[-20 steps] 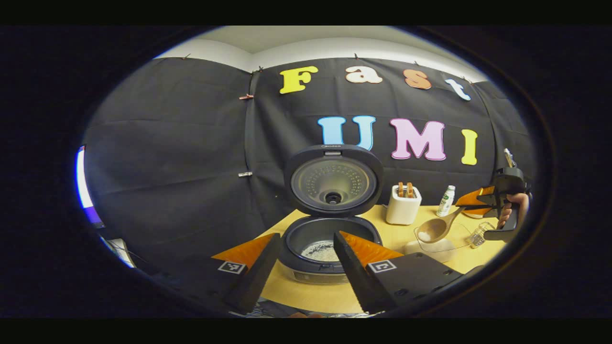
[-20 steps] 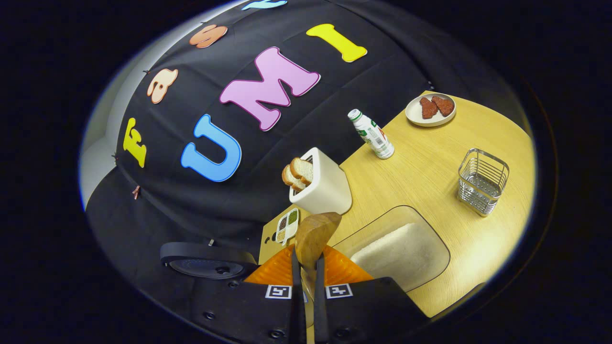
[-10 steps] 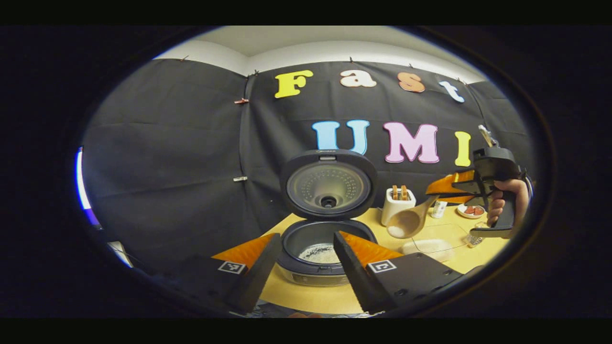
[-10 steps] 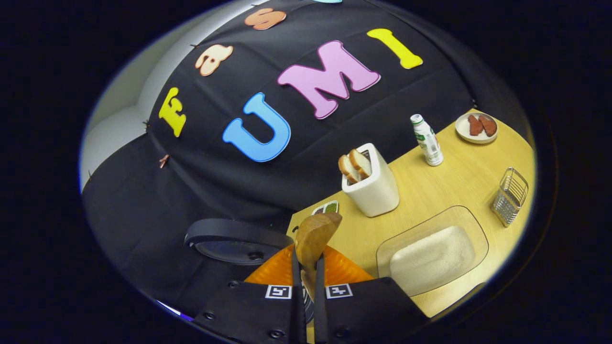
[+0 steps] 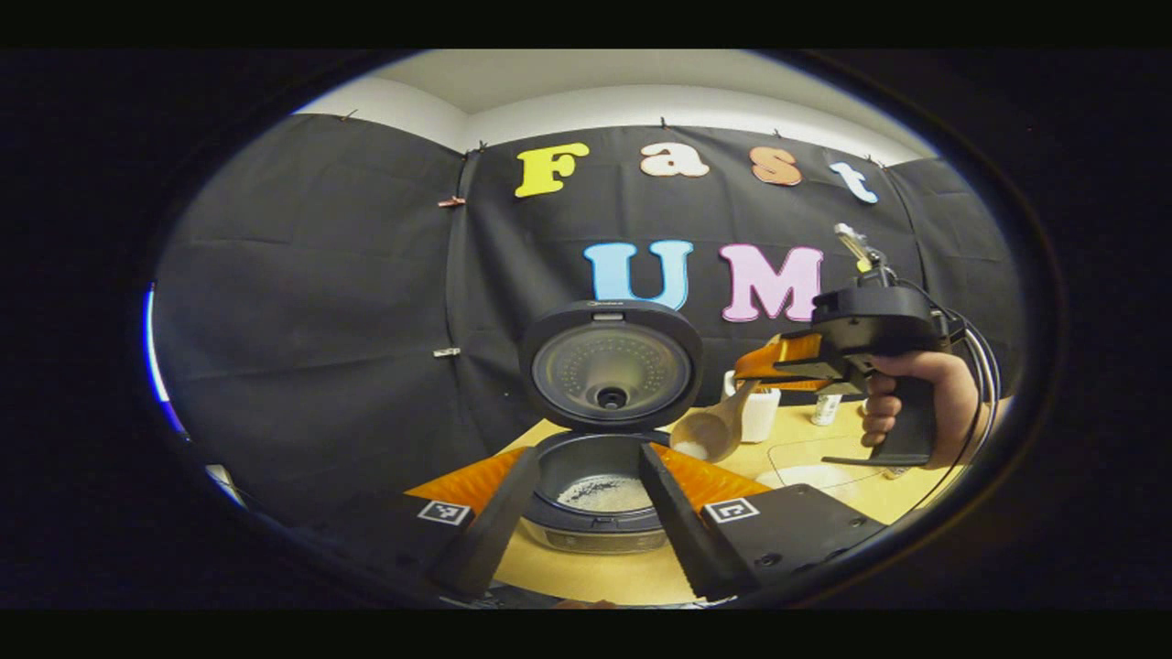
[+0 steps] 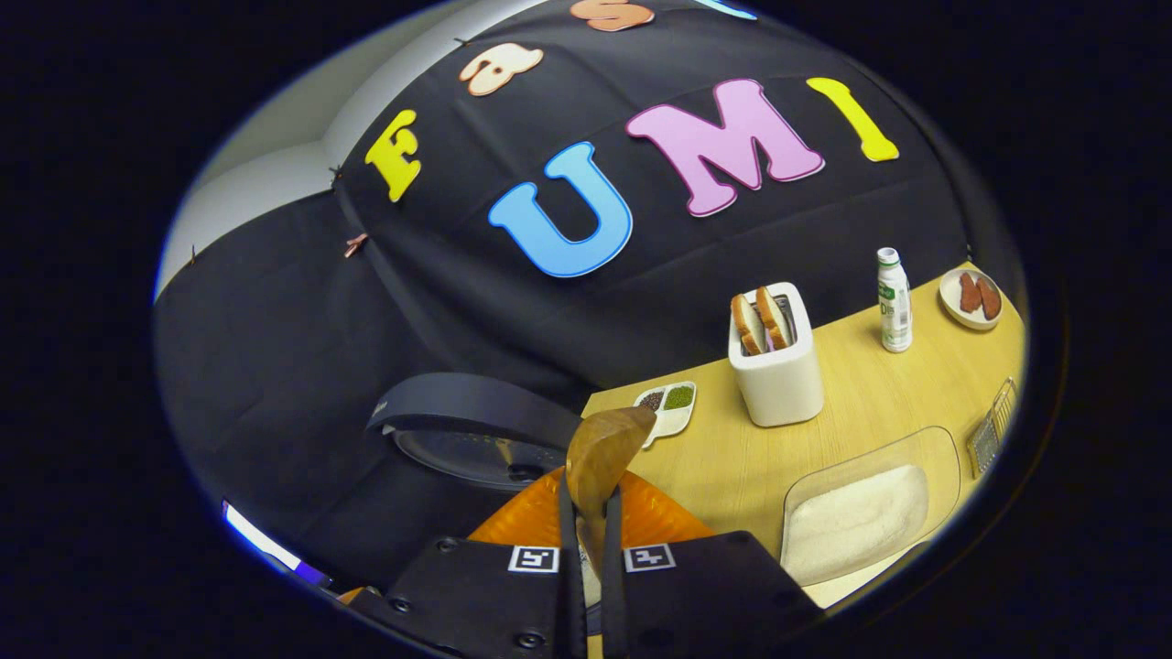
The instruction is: Close the left gripper, press the button to open the rice cooker; take a wooden spoon from the chopstick holder with the right hand, scoop a spoonful of rice and pour it into the rice cooker, then put the wooden spoon back into the chopstick holder.
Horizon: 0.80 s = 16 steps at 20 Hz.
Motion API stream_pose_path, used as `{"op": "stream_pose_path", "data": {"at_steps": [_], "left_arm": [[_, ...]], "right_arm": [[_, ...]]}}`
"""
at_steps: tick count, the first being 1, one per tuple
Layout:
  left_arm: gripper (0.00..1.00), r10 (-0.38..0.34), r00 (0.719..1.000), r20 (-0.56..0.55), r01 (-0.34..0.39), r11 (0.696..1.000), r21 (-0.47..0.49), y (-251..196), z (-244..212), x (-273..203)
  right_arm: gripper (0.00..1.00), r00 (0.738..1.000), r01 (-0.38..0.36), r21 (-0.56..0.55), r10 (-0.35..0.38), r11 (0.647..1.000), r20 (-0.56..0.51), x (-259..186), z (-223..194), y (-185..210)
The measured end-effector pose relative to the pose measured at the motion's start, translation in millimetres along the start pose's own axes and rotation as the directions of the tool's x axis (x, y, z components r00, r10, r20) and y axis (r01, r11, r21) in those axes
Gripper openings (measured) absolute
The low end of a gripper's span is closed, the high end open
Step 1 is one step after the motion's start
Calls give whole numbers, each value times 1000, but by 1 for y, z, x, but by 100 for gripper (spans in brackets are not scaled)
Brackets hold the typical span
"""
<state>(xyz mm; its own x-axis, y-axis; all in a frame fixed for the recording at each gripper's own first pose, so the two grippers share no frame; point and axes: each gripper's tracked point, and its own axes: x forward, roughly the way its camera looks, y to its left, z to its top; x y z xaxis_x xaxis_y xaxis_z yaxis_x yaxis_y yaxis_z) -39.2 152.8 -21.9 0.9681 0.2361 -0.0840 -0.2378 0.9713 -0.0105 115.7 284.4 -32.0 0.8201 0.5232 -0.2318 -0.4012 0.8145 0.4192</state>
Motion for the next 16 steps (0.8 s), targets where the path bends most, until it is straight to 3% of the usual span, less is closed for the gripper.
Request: {"op": "stream_pose_path", "data": {"at_steps": [3, 7, 12, 13, 16], "left_arm": [[78, -11, 1000, 5, 11, 1000, -1, -3, 1, 1], [78, -19, 1000, 2, 19, 1000, -5, -2, 1, 1], [78, -14, 1000, -5, 14, 1000, -10, -2, -1, 0], [78, -14, 1000, -4, 14, 1000, -10, -2, 1, -1], [78, -13, 1000, 1, 13, 1000, -15, -2, 0, 0]], "right_arm": [[11, 1000, -19, -129, 18, 991, -10, 7, -10, 15], [11, 998, -55, -315, 55, 948, -8, 8, -21, 38], [7, 994, -109, -399, 95, 910, -55, 14, -42, 56], [11, 993, -118, -415, 101, 902, -63, 16, -43, 59], [11, 991, -137, -507, 122, 851, -63, 16, -40, 68]]}}
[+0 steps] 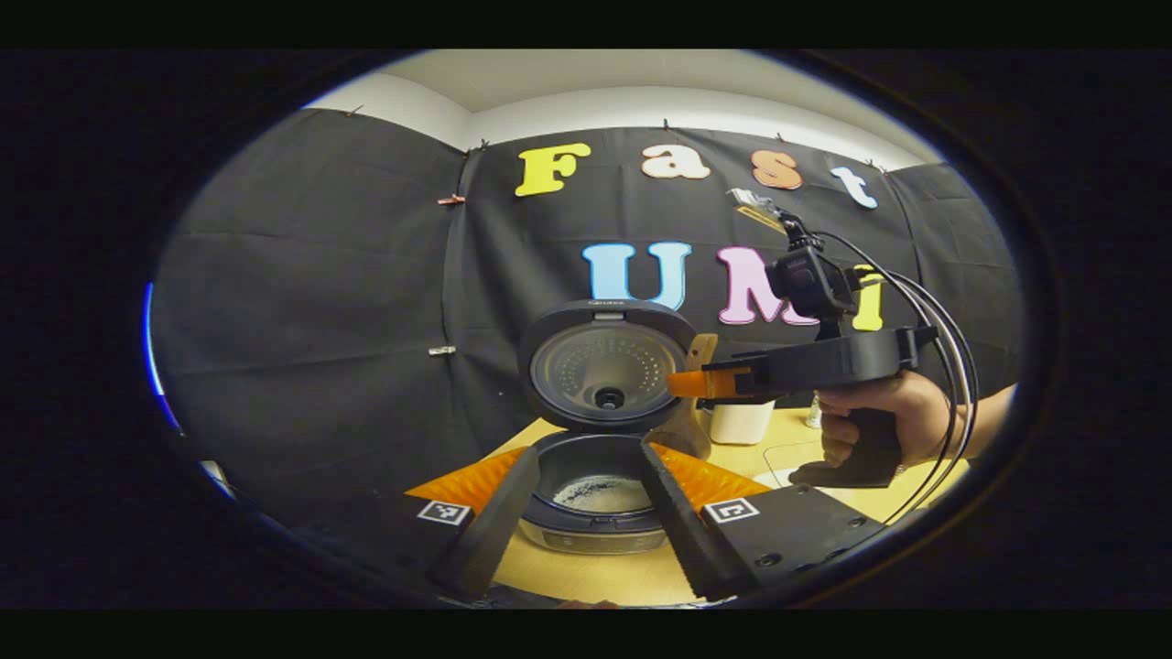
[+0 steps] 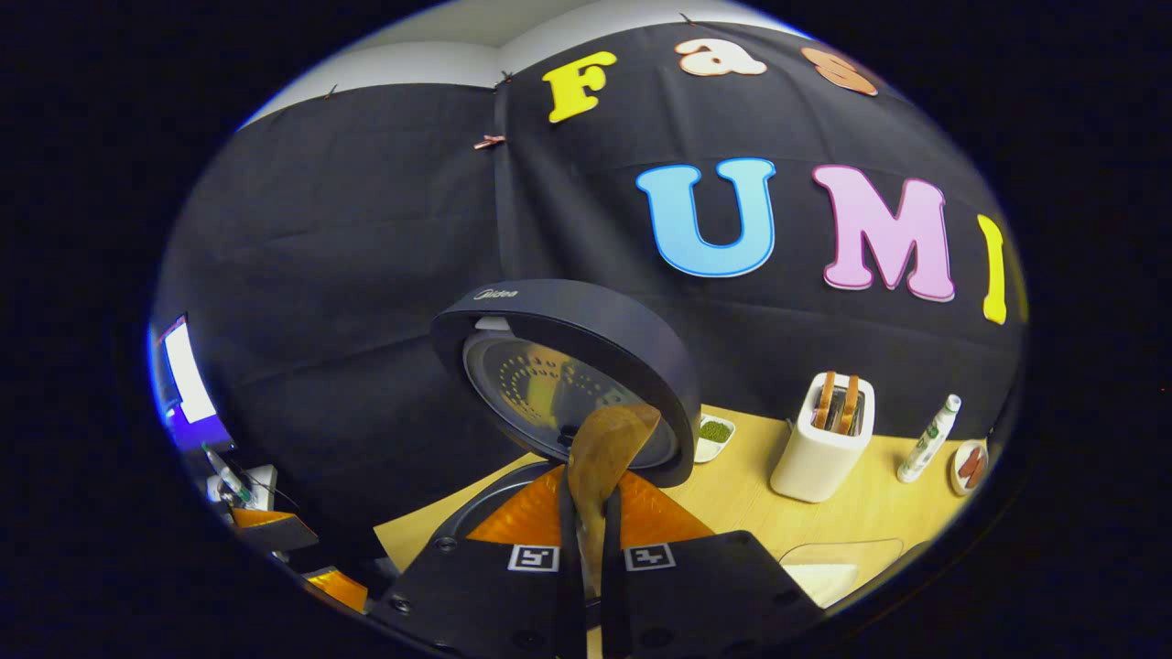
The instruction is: Close the left gripper, press the button to open the rice cooker; take a wooden spoon from the chopstick holder with the right hand, scoop a spoonful of rice and pour it into the rice cooker, then put the wooden spoon back into the chopstick holder.
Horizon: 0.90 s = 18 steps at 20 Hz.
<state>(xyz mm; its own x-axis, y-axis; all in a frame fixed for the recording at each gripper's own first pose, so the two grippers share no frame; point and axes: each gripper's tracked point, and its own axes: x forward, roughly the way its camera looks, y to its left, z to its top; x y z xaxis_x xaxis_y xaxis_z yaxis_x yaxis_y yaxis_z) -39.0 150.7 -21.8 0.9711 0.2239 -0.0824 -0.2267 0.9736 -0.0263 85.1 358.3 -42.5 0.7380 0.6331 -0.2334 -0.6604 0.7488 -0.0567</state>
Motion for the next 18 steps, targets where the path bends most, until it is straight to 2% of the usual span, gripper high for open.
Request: {"op": "stream_pose_path", "data": {"at_steps": [9, 14, 18], "left_arm": [[78, -9, 1000, -3, 9, 1000, -6, -2, 0, 0], [78, -9, 1000, -11, 9, 1000, -13, -3, -3, 0], [78, -11, 1000, -12, 11, 1000, -13, -3, -2, 0]], "right_arm": [[11, 997, -69, -182, 73, 981, 12, 0, 4, 22], [11, 996, -72, -280, 84, 957, 31, -3, 10, 25], [11, 996, -75, -230, 85, 970, 32, -8, 7, 23]]}}
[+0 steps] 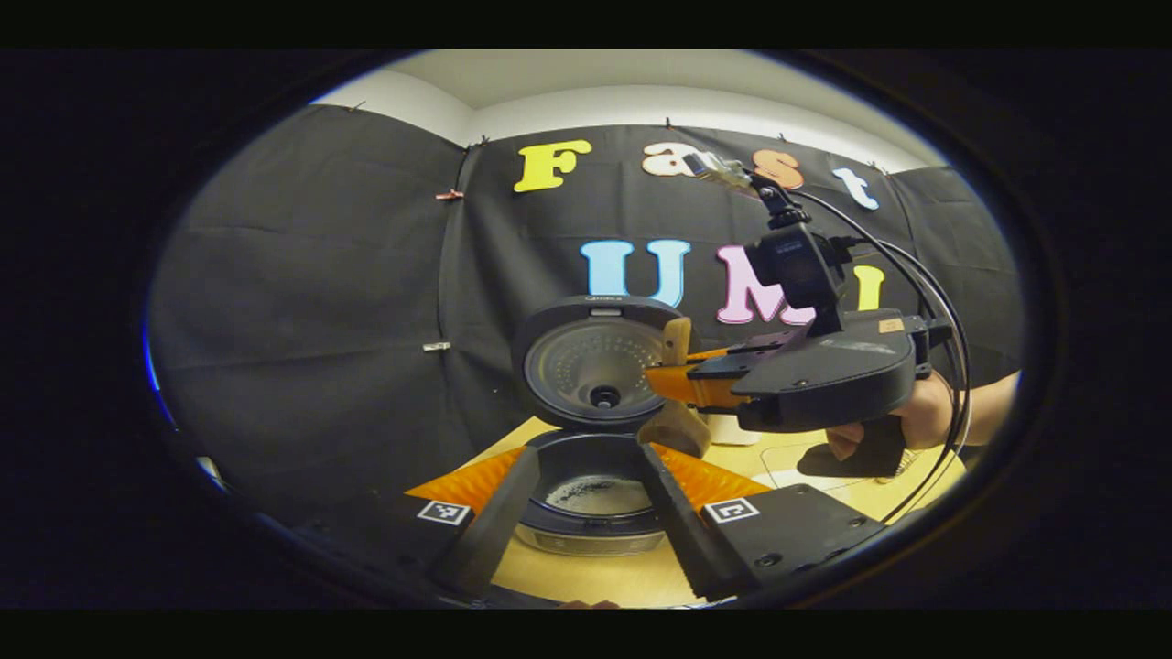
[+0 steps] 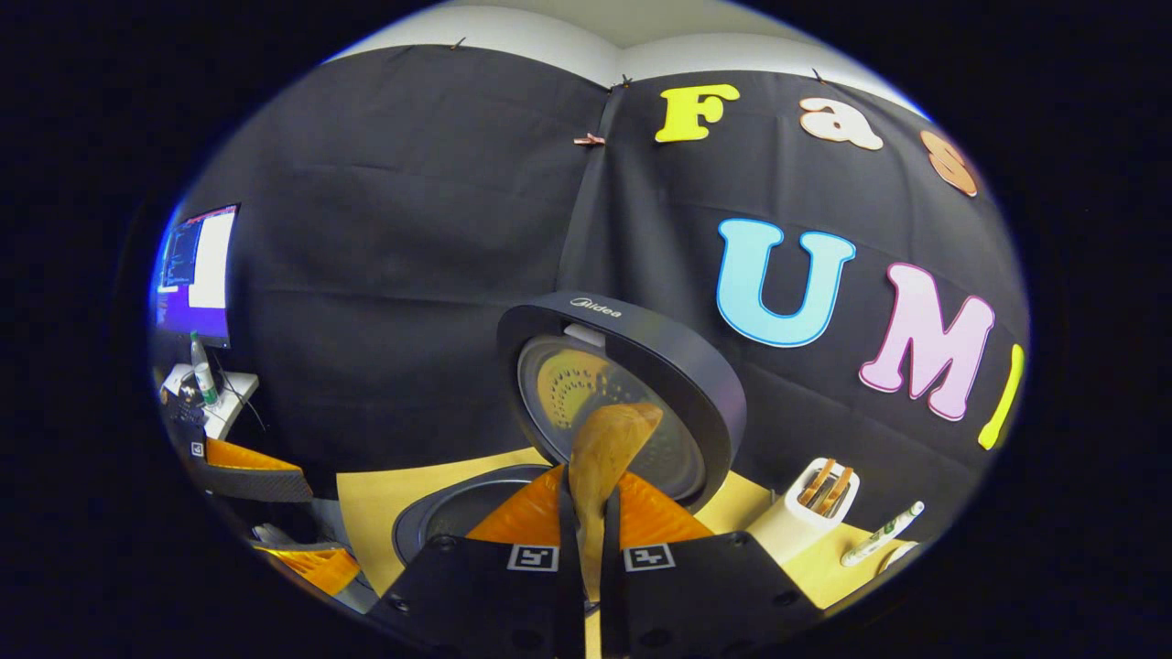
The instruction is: Close the left gripper, press the button to open the rice cooker; take a wooden spoon from the chopstick holder with the right hand, scoop a spoonful of rice and pour it into the rice cooker, then put the wooden spoon back into the chopstick holder.
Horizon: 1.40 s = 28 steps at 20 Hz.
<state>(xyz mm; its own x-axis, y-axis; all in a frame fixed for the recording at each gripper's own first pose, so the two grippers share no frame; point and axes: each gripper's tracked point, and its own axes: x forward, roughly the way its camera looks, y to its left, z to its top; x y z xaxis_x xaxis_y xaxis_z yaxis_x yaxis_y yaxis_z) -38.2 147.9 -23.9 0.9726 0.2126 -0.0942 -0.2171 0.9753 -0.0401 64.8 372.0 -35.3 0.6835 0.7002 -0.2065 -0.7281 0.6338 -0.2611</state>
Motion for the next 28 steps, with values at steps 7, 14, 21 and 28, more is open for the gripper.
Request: {"op": "stream_pose_path", "data": {"at_steps": [7, 14, 21, 28], "left_arm": [[78, -13, 1000, 2, 13, 1000, 3, -2, 5, 0], [78, -62, 998, 2, 62, 998, 26, -37, 14, 21], [78, -116, 993, -23, 118, 992, 56, -68, 8, 33], [78, -95, 995, -16, 96, 992, 84, -76, 15, 45]], "right_arm": [[11, 997, 77, 133, -79, 988, 6, -24, -1, -36], [11, 968, 248, 240, -248, 939, -29, -68, -20, -124], [11, 906, 416, 303, -417, 857, -65, -131, -50, -222], [11, 827, 555, 336, -550, 761, -121, -196, -86, -299]]}}
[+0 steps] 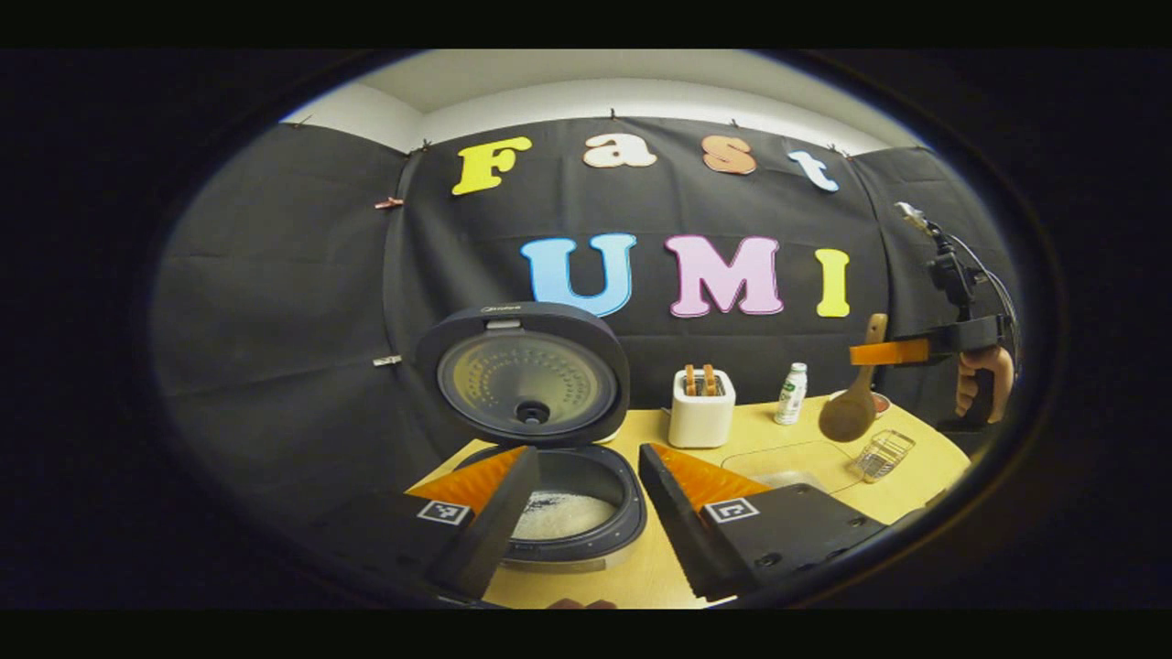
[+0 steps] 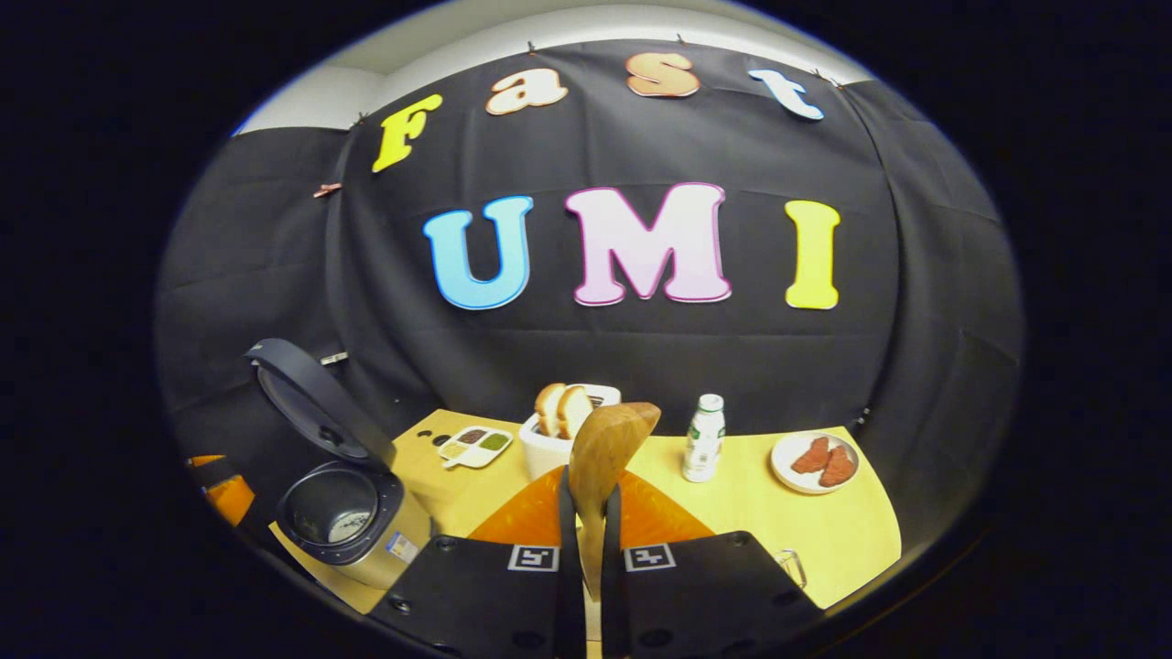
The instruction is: Close the left gripper, press the button to open the rice cooker; take a wooden spoon from the chopstick holder with the right hand, scoop a spoonful of rice and pour it into the rice cooker, then put the wooden spoon back into the chopstick holder.
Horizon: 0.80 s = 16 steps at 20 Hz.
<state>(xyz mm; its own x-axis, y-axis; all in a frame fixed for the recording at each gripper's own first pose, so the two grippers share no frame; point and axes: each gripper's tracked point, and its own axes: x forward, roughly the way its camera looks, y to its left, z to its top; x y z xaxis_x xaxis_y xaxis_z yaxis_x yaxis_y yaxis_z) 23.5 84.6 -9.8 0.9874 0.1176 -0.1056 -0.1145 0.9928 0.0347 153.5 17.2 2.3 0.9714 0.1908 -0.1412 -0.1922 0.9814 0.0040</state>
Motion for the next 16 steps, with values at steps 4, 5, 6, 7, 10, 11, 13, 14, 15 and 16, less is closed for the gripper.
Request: {"op": "stream_pose_path", "data": {"at_steps": [4, 5, 6, 7, 10, 11, 13, 14, 15, 16], "left_arm": [[78, 1, 1000, -3, 0, 1000, 8, -5, 0, 5], [78, -1, 1000, -8, 1, 1000, 15, -6, -1, 7], [79, -2, 1000, -13, 2, 1000, 12, -7, -2, 7], [79, 0, 1000, -16, 0, 1000, 9, -8, -3, 8], [78, 24, 999, -22, -23, 1000, 8, -6, -5, 7], [78, 29, 999, -24, -29, 1000, 5, -5, -6, 8], [78, 38, 999, -33, -38, 999, 8, -4, -7, 7], [78, 42, 998, -37, -41, 999, 16, -3, -8, 5], [78, 45, 998, -38, -44, 999, 26, -2, -7, 3], [78, 47, 998, -36, -46, 998, 36, -1, -6, 1]], "right_arm": [[11, 997, 83, 28, -82, 996, -14, -6, -7, -52], [11, 995, 101, 28, -101, 994, -19, -7, -9, -63], [11, 993, 120, 26, -120, 992, -25, -7, -13, -75], [11, 990, 137, 26, -136, 990, -30, -8, -16, -85], [11, 981, 190, 34, -188, 981, -50, -11, -27, -116], [11, 977, 208, 38, -205, 977, -58, -11, -31, -125], [11, 969, 239, 48, -236, 970, -72, -11, -39, -142], [11, 966, 251, 54, -247, 966, -78, -10, -43, -149], [11, 962, 262, 60, -256, 963, -89, -9, -49, -156], [11, 959, 273, 64, -267, 960, -98, -8, -55, -162]]}}
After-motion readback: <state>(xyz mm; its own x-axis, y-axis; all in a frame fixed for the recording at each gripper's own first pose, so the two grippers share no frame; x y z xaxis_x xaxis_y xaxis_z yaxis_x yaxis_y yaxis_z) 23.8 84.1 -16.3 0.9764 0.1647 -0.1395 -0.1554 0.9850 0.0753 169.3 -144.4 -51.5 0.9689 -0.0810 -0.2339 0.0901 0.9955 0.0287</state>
